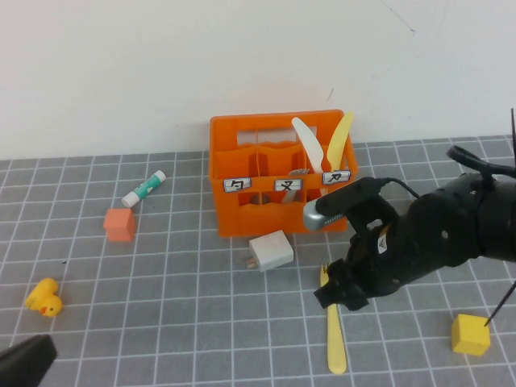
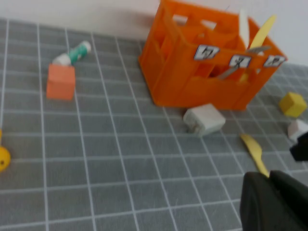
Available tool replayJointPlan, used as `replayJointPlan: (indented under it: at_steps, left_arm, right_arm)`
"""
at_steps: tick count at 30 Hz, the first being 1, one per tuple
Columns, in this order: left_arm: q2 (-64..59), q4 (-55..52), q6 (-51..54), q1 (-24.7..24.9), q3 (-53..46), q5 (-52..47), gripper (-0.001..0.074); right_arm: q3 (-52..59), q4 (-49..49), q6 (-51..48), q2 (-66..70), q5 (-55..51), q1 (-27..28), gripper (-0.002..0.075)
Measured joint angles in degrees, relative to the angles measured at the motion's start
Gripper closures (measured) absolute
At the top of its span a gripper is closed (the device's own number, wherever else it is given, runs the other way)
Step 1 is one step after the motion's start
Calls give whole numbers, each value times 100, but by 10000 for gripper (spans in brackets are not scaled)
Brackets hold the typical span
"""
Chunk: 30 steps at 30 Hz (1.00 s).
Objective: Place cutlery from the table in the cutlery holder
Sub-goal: Pick up the fork
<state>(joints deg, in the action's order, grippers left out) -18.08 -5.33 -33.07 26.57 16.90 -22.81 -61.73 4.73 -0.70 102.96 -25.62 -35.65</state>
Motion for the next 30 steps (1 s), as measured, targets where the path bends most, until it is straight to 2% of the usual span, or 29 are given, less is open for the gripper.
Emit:
replayJointPlan:
  at_steps: [3, 10, 24, 27, 30]
  left_arm:
    - [-454, 41, -12, 0, 125, 71, 735]
    - [-1140, 51, 36, 0, 189, 512, 735]
    - [-1192, 51, 103, 0, 189, 581, 735]
    - [-1192, 51, 112, 0, 189, 581, 735]
    - [-1192, 51, 112, 0, 189, 581, 735]
  right_arm:
    - [-65, -81, 103, 181, 186, 36, 304]
    - [-465, -103, 180, 864, 229, 38, 281]
    - [-1059, -143, 264, 1592, 111, 38, 281]
    - [-1085, -217, 264, 1604, 49, 38, 300]
    - [-1094, -281, 70, 1614, -40, 38, 349]
